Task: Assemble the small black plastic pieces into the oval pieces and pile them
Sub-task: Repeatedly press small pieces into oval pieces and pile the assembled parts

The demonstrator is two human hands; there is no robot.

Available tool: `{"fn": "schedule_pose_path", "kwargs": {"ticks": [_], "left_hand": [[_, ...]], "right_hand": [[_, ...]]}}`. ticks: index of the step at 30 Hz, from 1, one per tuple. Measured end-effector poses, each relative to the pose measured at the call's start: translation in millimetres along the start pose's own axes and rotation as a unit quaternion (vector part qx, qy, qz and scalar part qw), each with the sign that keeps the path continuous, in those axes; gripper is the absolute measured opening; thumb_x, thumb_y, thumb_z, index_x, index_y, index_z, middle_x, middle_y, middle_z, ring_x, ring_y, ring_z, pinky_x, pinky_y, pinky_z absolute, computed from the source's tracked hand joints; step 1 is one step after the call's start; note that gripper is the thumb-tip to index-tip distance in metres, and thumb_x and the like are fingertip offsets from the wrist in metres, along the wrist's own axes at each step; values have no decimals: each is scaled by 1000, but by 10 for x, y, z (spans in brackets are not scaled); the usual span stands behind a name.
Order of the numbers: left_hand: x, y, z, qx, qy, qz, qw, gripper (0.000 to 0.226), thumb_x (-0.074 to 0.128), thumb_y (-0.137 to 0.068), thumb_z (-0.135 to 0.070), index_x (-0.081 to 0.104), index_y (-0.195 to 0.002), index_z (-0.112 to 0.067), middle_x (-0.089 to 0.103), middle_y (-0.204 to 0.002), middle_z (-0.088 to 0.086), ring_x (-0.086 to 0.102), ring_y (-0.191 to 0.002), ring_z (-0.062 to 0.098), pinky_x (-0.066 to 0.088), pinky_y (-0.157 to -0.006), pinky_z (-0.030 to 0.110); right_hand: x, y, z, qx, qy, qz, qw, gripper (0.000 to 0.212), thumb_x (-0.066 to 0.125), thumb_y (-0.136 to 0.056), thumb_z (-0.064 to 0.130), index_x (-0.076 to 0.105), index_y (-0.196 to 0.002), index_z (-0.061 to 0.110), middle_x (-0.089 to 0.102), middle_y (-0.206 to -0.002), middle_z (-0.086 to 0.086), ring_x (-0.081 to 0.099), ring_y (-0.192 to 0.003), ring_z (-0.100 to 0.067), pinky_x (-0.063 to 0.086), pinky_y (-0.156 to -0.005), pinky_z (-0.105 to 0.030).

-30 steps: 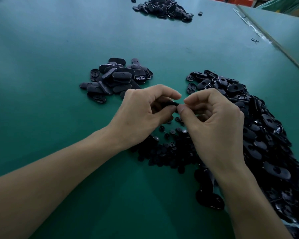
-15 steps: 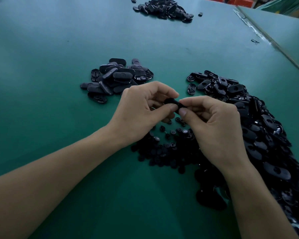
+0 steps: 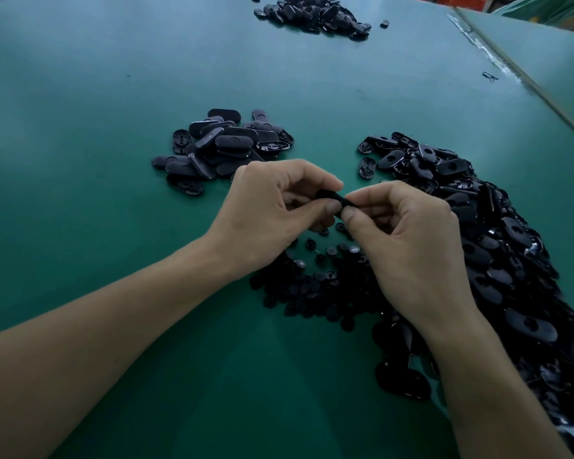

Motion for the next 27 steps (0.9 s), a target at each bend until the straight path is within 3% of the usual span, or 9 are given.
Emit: {"fn": "schedule_pose_path", "kwargs": {"ticks": [5,12,23,27], "left_hand": [[1,-6,3,-3,9,-2,1000,26,79,-82,-3,72,-94,-26,75,-76,-7,74,-68,9,57,-69,18],[1,19,-6,7,-7,-20,1000,20,78,-81,-11,72,-93,-25,76,-78,-8,74,-67,10,58,-67,21],[-9,12,9,1,-2,-30,1000,19,76,-81,-14,72,-93,-28,77,-79,-6,74,-69,10,58,-69,21],[1,10,-6,12,1,-18,1000,21,71,-86,-11,71,-96,-30,77,-84,-5,74,-76,10,59,-74,24]], "right_hand": [[16,13,27,6,11,-14,1000,14,72,-90,16,68,-87,29,67,-70,18,66,-71,2,52,-64,-12],[11,-9,-6,7,-6,-2,1000,13,72,-90,16,71,-92,29,71,-76,15,69,-76,-2,57,-72,-20],[29,-5,7,0,-13,11,1000,15,74,-89,15,72,-100,25,70,-81,12,67,-77,-6,56,-72,-20],[30,-7,23,-14,-5,15,1000,21,74,-89,16,70,-100,34,72,-83,13,69,-79,-4,57,-75,-23]]}}
Point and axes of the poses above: each hand's wrist, its own y-axis away from the middle knuckle, its own x-axis out of the palm, z = x × y, the point moved 2 cm from there along -y, towards the middle knuckle
